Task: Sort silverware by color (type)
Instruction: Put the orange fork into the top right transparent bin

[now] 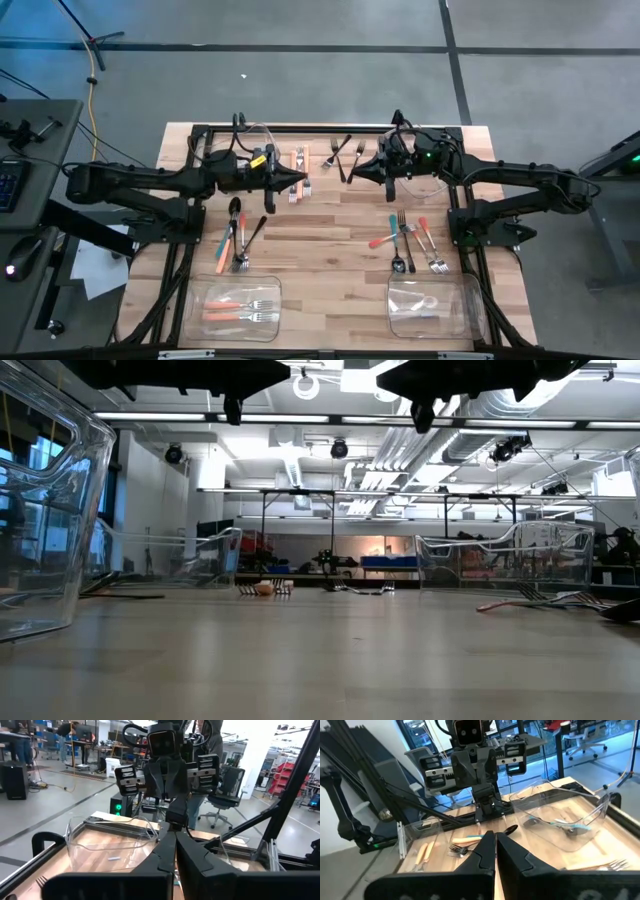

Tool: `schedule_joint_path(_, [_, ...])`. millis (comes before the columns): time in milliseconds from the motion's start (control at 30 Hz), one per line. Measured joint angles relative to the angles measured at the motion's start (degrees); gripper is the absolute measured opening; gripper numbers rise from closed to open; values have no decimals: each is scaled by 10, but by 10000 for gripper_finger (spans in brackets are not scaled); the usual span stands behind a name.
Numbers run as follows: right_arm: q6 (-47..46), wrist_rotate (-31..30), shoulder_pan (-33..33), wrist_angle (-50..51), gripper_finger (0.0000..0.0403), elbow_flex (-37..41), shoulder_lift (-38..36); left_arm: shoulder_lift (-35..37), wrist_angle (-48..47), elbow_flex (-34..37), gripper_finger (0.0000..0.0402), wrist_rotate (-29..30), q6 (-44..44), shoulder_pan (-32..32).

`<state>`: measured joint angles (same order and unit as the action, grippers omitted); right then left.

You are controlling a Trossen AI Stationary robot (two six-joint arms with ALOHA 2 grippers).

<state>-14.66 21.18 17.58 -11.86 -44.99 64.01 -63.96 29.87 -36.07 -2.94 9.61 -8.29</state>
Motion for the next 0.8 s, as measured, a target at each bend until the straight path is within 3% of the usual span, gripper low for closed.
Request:
schedule_joint_path(333, [-65, 0, -2, -7, 0, 0, 0, 0, -1, 0, 0, -15, 2, 0])
schedule_joint_path(433, [-57, -2, -18, 30, 5, -35, 0, 0, -1, 0, 0, -15, 7, 0])
schedule_joint_path(633, [85, -89, -67, 348, 64, -163, 0, 0, -1, 0, 0, -12, 8, 0])
schedule_joint_path(800, [92, -118, -88, 559, 142, -207, 0, 0, -3, 0, 0, -12, 8, 0])
